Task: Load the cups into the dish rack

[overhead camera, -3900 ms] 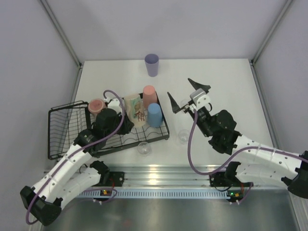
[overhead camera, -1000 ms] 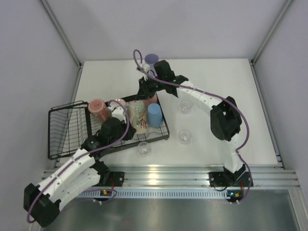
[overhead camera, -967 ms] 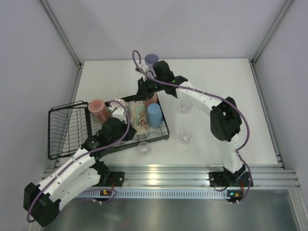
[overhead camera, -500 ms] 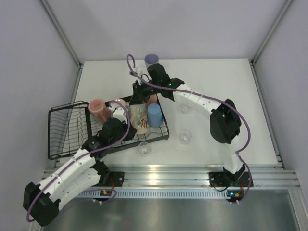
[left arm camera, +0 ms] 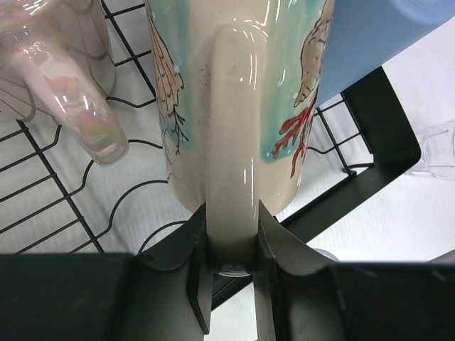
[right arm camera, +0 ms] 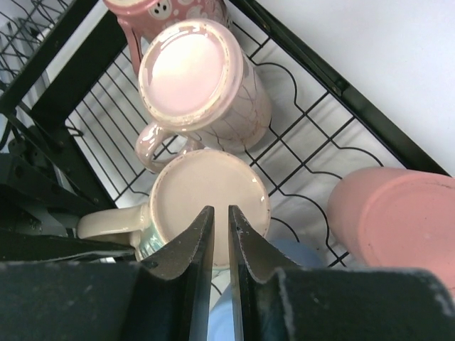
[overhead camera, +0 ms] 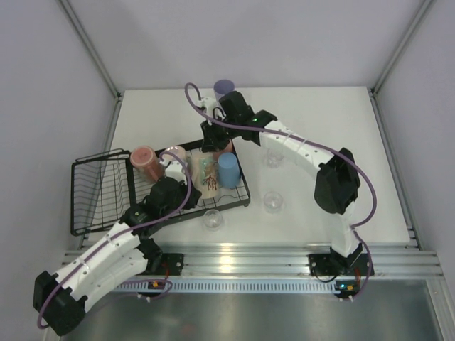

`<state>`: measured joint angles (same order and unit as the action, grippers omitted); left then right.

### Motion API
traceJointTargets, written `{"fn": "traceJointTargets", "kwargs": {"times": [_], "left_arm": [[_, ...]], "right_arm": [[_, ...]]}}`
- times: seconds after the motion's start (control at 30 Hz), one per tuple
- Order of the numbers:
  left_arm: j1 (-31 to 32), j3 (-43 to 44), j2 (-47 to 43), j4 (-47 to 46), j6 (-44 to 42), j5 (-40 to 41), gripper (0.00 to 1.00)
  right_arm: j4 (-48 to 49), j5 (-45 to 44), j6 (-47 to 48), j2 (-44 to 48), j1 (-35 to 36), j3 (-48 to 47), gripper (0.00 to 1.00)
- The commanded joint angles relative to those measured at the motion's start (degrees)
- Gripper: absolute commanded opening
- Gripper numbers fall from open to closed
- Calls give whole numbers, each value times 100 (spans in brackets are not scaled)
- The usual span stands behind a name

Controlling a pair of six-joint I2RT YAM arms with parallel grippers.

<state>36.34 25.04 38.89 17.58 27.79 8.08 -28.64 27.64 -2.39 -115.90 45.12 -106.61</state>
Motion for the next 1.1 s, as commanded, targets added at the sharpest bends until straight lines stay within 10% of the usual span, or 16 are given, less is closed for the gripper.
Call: {"fn": "traceJointTargets", "kwargs": {"times": [0.0, 0.33, 1.07], "left_arm": [[23, 36, 48, -572, -37, 264, 0], [31, 36, 189, -572, 16, 449, 1], [31, 133, 118, -317, 323, 572, 56]], "right_arm": [[-308, -48, 422, 270, 84, -220, 14], [-599, 137, 846, 137, 365, -326, 14], [-186, 5, 679, 735, 559, 588, 13]]}}
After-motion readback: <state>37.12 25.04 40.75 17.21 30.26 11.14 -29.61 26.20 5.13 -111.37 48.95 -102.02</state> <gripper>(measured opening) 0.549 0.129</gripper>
